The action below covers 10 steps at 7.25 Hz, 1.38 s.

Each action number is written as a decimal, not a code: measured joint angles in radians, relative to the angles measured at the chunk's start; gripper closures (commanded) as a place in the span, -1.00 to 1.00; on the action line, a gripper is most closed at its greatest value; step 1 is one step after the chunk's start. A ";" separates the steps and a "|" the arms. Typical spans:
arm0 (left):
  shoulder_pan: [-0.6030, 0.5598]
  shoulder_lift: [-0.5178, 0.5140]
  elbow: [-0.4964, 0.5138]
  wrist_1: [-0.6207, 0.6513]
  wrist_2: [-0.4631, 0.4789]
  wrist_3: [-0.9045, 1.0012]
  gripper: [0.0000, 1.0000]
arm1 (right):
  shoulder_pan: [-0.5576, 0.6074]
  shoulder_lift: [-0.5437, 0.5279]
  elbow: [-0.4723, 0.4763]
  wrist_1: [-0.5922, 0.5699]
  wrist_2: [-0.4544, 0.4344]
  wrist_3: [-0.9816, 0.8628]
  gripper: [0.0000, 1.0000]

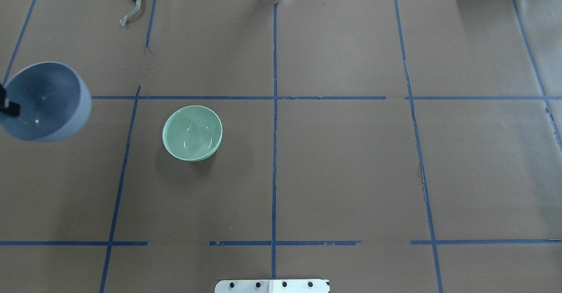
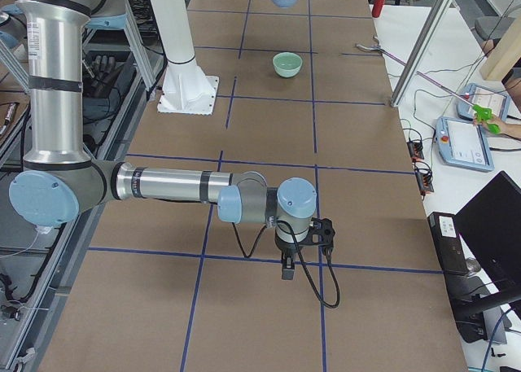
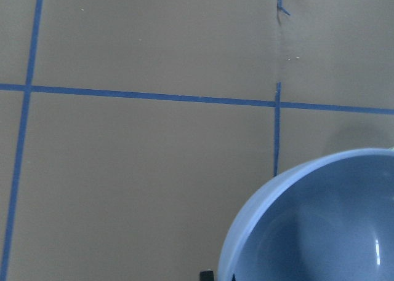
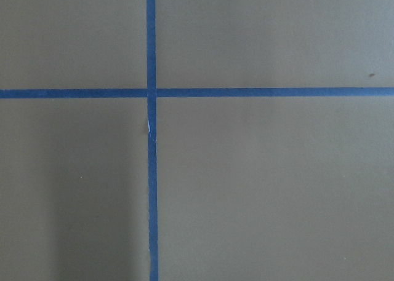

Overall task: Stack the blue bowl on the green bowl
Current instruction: 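Lift the light blue bowl with the left gripper toward the pale green bowl, then lower the light blue bowl into the pale green bowl and open the left gripper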

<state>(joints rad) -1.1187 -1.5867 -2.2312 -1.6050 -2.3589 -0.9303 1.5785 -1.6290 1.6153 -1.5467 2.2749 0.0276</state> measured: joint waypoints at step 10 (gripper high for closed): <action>0.372 -0.268 0.332 -0.267 0.245 -0.419 1.00 | 0.000 0.000 0.000 0.000 0.000 0.001 -1.00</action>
<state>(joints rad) -0.7471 -1.8549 -1.8989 -1.8724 -2.1139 -1.3495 1.5785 -1.6290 1.6153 -1.5469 2.2749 0.0283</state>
